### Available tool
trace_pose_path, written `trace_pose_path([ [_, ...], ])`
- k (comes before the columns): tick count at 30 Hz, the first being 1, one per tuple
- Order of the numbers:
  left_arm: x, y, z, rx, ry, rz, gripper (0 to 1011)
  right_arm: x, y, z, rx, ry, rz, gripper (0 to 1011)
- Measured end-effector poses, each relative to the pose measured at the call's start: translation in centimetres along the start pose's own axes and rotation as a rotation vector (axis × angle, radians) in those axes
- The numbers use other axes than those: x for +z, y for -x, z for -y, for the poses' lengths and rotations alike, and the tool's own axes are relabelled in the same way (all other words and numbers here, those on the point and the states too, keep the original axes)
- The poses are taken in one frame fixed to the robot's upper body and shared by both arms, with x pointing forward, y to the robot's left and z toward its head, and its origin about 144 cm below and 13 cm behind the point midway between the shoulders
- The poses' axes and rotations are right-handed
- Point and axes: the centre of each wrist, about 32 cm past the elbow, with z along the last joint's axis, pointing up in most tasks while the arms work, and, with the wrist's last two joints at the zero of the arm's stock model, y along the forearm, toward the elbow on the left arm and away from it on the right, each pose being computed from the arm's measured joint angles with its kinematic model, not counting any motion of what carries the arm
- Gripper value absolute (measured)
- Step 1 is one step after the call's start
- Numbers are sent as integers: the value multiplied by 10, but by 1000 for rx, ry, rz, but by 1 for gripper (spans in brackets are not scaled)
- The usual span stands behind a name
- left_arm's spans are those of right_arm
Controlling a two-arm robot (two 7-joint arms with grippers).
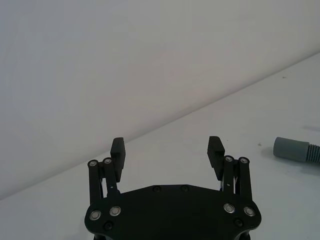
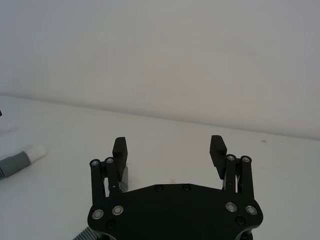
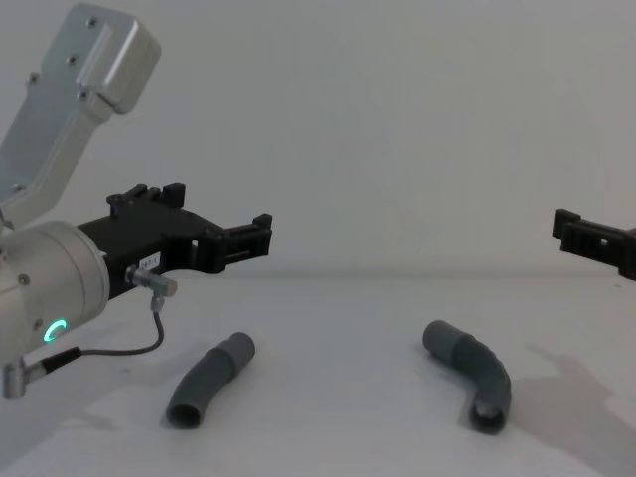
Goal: Use both hands to pick up one end of the pipe from the table, align the ends, and insert them.
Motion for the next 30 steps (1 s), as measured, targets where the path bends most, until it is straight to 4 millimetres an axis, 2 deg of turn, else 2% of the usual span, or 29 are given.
trace_pose_path([
  [22, 1, 1, 0, 0, -3, -1, 1002, 0, 0, 0, 0, 0, 0, 1002],
  [30, 5, 5, -3, -3, -54, -7, 1001, 0, 0, 0, 0, 0, 0, 1002],
])
